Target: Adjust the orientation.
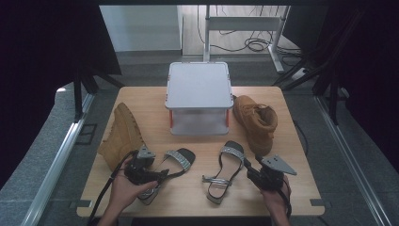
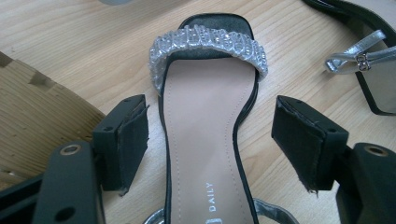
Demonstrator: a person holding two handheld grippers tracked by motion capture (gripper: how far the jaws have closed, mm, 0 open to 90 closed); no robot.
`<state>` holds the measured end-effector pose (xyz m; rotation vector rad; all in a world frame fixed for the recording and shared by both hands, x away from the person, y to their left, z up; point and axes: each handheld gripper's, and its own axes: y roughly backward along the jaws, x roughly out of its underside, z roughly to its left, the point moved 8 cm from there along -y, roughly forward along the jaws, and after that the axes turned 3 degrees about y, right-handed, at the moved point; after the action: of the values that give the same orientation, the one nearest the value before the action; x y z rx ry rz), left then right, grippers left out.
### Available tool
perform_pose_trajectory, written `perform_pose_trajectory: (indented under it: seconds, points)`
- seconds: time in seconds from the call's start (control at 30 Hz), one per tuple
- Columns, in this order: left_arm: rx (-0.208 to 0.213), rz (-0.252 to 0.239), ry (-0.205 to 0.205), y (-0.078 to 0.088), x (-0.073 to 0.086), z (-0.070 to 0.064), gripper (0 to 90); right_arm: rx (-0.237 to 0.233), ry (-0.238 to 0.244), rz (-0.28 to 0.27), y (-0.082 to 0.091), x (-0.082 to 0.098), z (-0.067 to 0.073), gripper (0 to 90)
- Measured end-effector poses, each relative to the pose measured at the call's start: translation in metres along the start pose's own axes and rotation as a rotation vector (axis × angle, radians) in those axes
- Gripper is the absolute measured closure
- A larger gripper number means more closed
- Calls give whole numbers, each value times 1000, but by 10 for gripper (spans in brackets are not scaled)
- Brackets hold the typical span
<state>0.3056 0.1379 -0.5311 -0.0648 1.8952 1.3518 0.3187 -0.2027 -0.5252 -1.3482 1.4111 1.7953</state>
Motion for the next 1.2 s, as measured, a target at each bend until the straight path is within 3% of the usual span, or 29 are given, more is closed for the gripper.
perform_pose_trajectory:
  seconds: [0.17,0.33,0.6,1.2]
  points:
    - [0,1,1,-1,-1,2,276,-83,25,-4,7,-6,18,748]
    - [1,3,-5,-1,0,1,275,-148,75,0,12,-11,37,843]
    - [0,3,-2,-1,0,2,275,-240,121,12,13,-13,67,891]
    - [-3,13,-7,-1,1,2,271,-386,209,75,8,-2,131,895]
